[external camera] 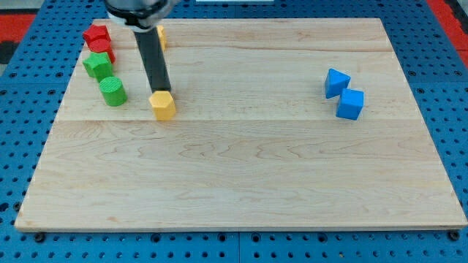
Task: Move the hexagon diagonally to the bottom right of the green circle
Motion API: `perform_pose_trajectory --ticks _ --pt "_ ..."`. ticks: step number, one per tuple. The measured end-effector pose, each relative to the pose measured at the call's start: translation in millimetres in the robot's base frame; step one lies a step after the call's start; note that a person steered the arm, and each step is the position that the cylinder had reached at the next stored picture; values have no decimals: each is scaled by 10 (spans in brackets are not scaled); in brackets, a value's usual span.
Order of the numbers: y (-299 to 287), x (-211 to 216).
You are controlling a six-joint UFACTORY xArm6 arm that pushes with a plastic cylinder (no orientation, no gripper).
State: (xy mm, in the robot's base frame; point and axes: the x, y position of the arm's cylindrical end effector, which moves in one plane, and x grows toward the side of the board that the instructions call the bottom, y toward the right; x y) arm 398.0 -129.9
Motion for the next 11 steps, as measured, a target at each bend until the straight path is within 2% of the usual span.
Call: perform_pose_trajectory --ticks 1,2,3,4,6,7,8,9,10,11 --pt "-288 360" --pt "-173 468" --pt "358 544" --pt "462 872" --pt "962 554" --pt "1379 245" --pt "1081 -218" --pt "602 190" --pt "635 815" --pt "357 474"
